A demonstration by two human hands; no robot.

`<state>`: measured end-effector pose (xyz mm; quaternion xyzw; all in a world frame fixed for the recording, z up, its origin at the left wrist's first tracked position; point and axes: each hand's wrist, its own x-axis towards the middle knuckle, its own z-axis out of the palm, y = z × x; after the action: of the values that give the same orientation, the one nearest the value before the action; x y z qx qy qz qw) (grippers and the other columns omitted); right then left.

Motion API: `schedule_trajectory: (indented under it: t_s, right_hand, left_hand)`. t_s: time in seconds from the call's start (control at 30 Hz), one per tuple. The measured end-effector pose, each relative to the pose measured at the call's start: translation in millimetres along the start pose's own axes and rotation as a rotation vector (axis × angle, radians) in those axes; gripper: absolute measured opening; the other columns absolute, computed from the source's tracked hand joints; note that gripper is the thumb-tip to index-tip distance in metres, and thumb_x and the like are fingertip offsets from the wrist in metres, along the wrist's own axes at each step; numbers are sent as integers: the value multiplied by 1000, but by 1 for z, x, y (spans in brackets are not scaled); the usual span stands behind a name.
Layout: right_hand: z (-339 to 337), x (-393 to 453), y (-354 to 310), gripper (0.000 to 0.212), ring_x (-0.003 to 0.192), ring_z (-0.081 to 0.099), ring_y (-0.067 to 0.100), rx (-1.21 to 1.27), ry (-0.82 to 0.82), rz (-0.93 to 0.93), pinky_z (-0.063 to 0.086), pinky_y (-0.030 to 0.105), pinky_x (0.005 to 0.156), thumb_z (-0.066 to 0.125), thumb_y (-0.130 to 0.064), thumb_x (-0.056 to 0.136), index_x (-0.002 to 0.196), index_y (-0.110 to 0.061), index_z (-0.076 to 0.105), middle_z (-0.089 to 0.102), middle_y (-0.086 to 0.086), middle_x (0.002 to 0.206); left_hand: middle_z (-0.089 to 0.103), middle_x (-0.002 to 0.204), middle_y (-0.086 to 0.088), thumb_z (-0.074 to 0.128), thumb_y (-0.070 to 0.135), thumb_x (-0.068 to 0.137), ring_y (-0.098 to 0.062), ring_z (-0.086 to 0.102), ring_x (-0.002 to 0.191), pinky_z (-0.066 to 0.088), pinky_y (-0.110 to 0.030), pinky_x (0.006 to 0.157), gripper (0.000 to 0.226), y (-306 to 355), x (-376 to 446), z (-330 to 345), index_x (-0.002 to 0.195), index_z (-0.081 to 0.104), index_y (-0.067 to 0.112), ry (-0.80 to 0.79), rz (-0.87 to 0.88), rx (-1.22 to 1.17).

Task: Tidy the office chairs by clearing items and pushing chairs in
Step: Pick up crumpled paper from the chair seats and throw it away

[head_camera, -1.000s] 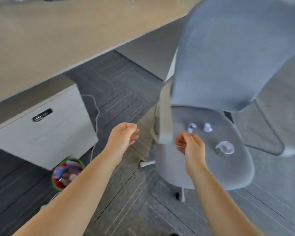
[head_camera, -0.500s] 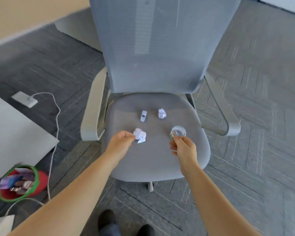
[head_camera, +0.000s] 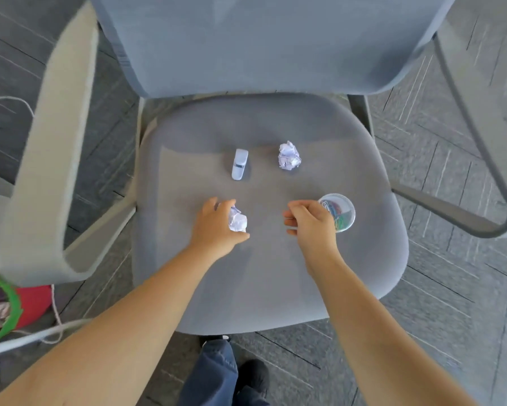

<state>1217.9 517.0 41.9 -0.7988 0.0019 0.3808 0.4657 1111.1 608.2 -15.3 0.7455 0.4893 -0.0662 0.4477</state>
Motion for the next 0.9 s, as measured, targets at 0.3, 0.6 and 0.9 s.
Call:
schedule_trajectory:
  t_s: [0.3,0.6,0.9]
  right_hand:
    - [5,45,-23,11,72,49,16,-74,-13,-8,41,25,66,48,-14,86,77,-18,54,52,-6,69]
    - [7,119,-57,51,117,45,28,-506,-54,-263,39,29,86,56,-12,83,132,-14,41,41,10,132]
    - [15,161,-28,47,119,38,32,-788,-182,-371,31,28,79,54,-6,83,127,-11,41,43,14,130]
  left_hand:
    - [50,119,-7,62,20,76,-22,50,92,34,-25,59,31,15,27,-9,104,51,14,37,-111,-112]
    - [56,84,1,70,32,65,-20,53,77,37,-22,58,27,48,48,-31,71,44,31,87,-145,-476]
    - [53,79,14,67,17,76,-4,53,67,41,-17,60,25,50,53,-8,74,47,32,132,-195,-592]
